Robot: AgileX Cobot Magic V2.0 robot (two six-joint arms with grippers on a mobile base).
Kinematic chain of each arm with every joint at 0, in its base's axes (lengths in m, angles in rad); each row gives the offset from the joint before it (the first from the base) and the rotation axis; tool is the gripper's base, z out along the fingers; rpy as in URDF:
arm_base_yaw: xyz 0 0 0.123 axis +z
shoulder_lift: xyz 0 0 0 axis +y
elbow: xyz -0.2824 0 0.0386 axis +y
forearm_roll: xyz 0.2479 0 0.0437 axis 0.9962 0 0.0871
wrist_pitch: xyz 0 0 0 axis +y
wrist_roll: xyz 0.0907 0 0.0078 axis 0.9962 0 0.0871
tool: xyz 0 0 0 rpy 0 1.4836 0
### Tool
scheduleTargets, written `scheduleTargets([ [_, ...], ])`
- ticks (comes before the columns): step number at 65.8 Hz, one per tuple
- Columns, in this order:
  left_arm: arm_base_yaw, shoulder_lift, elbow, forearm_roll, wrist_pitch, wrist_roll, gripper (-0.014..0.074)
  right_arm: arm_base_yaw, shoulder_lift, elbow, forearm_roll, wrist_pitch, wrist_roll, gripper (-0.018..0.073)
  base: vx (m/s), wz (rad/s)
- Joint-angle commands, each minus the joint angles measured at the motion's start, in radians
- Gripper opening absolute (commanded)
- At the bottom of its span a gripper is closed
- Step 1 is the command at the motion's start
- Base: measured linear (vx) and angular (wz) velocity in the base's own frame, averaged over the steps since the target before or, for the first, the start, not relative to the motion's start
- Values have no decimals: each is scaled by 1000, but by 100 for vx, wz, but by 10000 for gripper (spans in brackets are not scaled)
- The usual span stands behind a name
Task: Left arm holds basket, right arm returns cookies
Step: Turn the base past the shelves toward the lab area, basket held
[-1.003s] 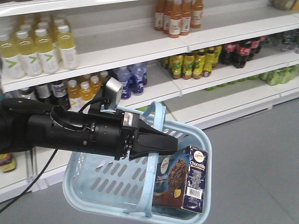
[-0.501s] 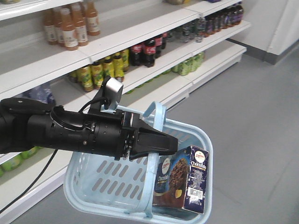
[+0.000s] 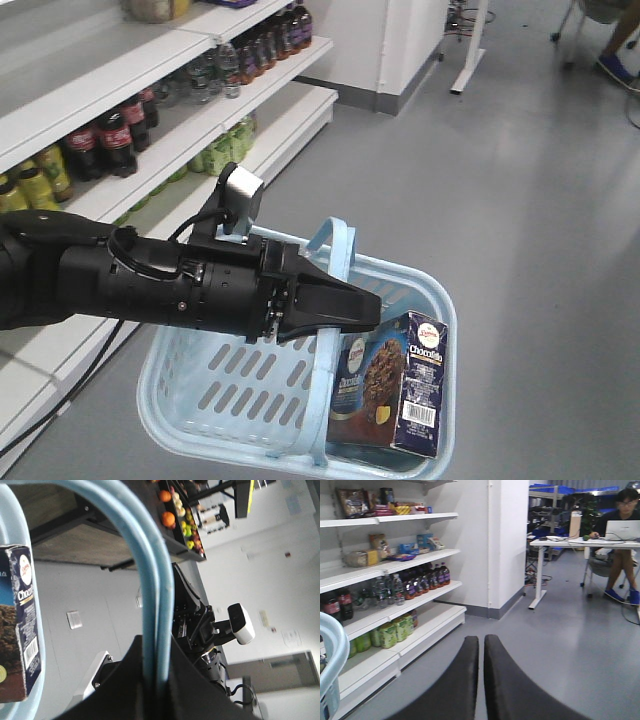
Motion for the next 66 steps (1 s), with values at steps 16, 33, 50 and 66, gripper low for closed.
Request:
scheduleTargets([
  [16, -5, -49, -32, -135, 63, 17, -6, -4, -8, 18, -6, -73, 1, -6, 14, -55],
  [33, -5, -49, -32, -135, 63, 17, -6, -4, -8, 18, -6, -74, 1, -6, 13, -49],
  [50, -5, -49, -32, -135, 63, 17, -6, -4, -8, 18, -6, -74, 1, -6, 12, -38],
  [66, -5, -49, -32, -135, 63, 17, -6, -4, -8, 18, -6, -74, 1, -6, 17, -21],
])
